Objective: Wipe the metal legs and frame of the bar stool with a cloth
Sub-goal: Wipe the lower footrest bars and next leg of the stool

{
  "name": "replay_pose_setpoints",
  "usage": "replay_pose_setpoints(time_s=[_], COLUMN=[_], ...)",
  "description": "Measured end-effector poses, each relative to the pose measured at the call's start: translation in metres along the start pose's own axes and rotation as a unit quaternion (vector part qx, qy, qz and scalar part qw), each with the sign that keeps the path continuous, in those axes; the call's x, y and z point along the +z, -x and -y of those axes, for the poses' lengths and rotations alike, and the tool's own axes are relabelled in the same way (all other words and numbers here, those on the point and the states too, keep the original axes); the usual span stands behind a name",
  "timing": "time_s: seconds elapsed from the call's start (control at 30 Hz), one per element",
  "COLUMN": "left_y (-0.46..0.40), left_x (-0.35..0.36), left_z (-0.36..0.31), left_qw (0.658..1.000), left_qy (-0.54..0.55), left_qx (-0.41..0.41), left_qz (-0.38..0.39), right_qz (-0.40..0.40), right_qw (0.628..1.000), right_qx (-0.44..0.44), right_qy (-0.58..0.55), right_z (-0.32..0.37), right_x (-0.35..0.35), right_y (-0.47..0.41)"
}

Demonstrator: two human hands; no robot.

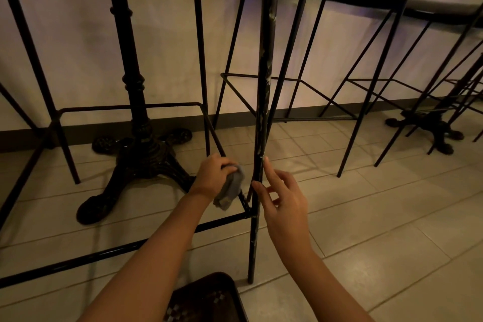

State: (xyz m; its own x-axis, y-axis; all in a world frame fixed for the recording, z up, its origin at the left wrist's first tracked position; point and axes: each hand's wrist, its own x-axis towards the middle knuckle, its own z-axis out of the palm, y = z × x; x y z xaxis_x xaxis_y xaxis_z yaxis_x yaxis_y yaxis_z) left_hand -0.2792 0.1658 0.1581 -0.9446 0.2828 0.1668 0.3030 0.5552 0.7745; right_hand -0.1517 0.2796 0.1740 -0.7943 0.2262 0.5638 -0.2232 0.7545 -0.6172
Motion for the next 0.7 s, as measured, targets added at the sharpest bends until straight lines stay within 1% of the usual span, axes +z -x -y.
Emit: replay_pose_setpoints(time_s=[0.07,0.2,0.27,0.33,0.53,0.63,0.7], left_y=[-0.007,-0.016,-0.015,-0.010,0.010,0.010,0.008], left_x=[0.003,0.007,0.007,0.008,0.010,0.005,0.002], left_z=[0.002,-0.002,-0.006,-0.010,-0.009,-0.005,-0.001], left_qw=[1.000,0.995,0.989,0.985,0.982,0.985,0.991], left_qy=[-0.016,-0.063,-0.103,-0.119,-0.090,-0.084,-0.052], left_qx=[-0.023,-0.059,-0.050,-0.037,-0.025,-0.003,-0.011], left_qz=[0.005,0.054,0.097,0.120,0.162,0.149,0.122], right_qz=[0.001,0.002,0.003,0.003,0.002,0.004,0.004], right_qw=[1.000,1.000,1.000,1.000,1.000,1.000,1.000], right_qx=[-0.001,0.001,0.004,0.008,0.014,0.016,0.014], right_qy=[-0.001,-0.007,-0.007,-0.009,-0.005,0.003,0.008], right_z=[0.000,0.000,0.000,0.001,0.004,0.005,0.005], right_x=[0.000,0.000,0.001,0.001,0.001,0.000,0.001], right_y=[-0.001,-0.003,-0.002,-0.001,0.000,0.000,-0.001])
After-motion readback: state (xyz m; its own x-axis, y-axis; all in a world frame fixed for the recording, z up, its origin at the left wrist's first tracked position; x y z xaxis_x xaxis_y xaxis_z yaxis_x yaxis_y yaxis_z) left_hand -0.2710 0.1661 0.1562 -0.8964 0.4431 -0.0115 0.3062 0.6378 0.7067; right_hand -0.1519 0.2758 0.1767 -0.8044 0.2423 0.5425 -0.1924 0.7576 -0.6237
